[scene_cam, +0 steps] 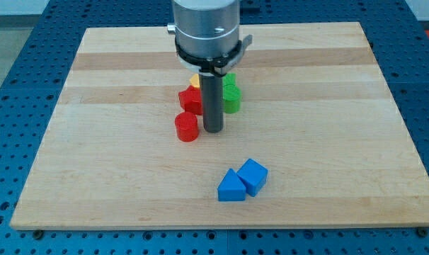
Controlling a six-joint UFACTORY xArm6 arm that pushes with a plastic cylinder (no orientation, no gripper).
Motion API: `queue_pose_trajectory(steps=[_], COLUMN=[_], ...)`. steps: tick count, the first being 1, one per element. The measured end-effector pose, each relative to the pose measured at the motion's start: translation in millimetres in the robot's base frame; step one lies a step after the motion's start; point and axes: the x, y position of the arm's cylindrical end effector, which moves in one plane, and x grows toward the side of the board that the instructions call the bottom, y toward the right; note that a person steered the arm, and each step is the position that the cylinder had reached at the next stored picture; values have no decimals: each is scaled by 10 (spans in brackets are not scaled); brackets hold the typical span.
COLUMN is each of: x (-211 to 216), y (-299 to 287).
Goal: Push the red circle slightly to the right
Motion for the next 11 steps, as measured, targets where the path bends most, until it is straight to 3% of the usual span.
queue_pose_trajectory(steps=[2,4,6,11], x=[399,360,37,37], y=[-56,-857,-1139,-325])
